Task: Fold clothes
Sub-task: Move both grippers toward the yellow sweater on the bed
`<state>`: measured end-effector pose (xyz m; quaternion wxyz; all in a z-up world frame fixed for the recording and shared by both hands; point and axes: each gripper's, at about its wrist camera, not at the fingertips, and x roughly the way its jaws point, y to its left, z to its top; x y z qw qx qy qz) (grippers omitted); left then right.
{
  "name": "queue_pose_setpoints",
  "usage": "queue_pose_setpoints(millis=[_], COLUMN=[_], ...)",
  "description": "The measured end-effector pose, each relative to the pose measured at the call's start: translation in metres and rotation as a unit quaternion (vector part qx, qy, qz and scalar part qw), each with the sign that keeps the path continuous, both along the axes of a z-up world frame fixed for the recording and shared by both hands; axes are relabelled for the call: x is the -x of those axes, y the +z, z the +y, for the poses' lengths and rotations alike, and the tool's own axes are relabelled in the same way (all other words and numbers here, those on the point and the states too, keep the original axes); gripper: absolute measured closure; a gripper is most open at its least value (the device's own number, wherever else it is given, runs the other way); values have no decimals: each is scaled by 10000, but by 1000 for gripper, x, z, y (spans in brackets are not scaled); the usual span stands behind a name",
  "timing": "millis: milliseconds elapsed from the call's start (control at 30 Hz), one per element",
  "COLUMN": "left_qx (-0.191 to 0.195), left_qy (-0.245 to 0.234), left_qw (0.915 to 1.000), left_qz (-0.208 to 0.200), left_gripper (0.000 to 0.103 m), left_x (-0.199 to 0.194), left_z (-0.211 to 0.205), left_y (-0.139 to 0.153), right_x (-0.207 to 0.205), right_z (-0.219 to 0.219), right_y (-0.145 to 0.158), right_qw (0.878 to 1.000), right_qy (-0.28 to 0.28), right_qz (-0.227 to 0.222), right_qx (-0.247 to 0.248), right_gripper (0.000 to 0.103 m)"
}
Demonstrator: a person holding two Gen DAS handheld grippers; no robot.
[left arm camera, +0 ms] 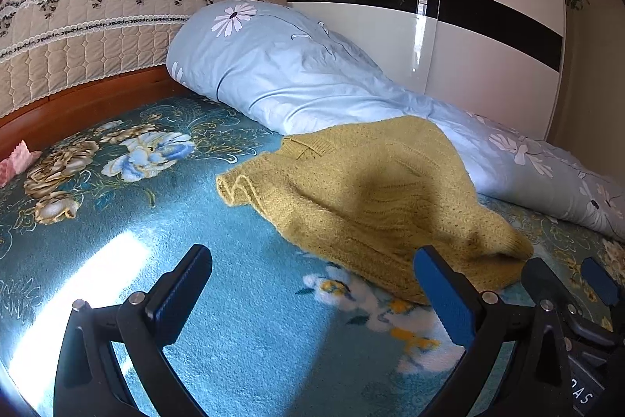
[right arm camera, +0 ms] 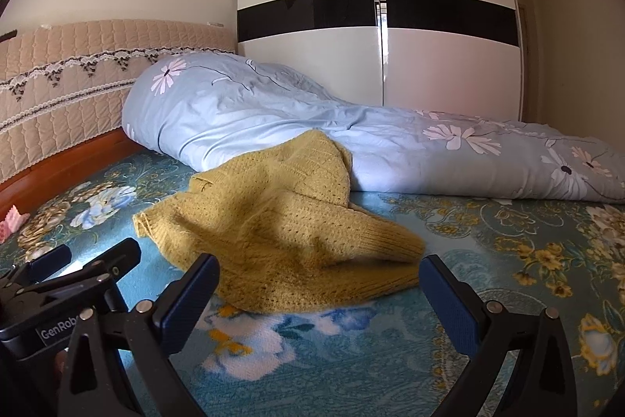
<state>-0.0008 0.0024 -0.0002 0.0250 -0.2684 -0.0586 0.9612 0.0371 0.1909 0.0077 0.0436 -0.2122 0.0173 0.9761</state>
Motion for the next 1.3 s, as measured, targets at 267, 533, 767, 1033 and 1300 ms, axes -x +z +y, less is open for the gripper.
queue_pose_setpoints(millis=[267,533,767,1033,1300], left_qx=[63,140,-7,-126,-273], left_qy=[-231,-277,-318,-357,-387], left_qw=[9997,9995,9994,9992,9986], left_qz=[0,-57,-136,-140,-237], left_gripper=[0,0,0,0,0], left_x=[2,5,8,9,12], left_z=[6,10,6,5,1], left_y=[-1,-2,-4,-5,-10], right_x=[4,8,8,9,7], right_z=[15,21,18,20,15], right_y=[-3,-4,-4,-5,-5], right_qw=[9984,9966,9975,9965,9968], right_qy=[-80,-108,-147,-50,20], right_qz=[-10,-91,-120,-136,-118], right_qx=[553,808,679,828,792], right_gripper=[0,0,0,0,0])
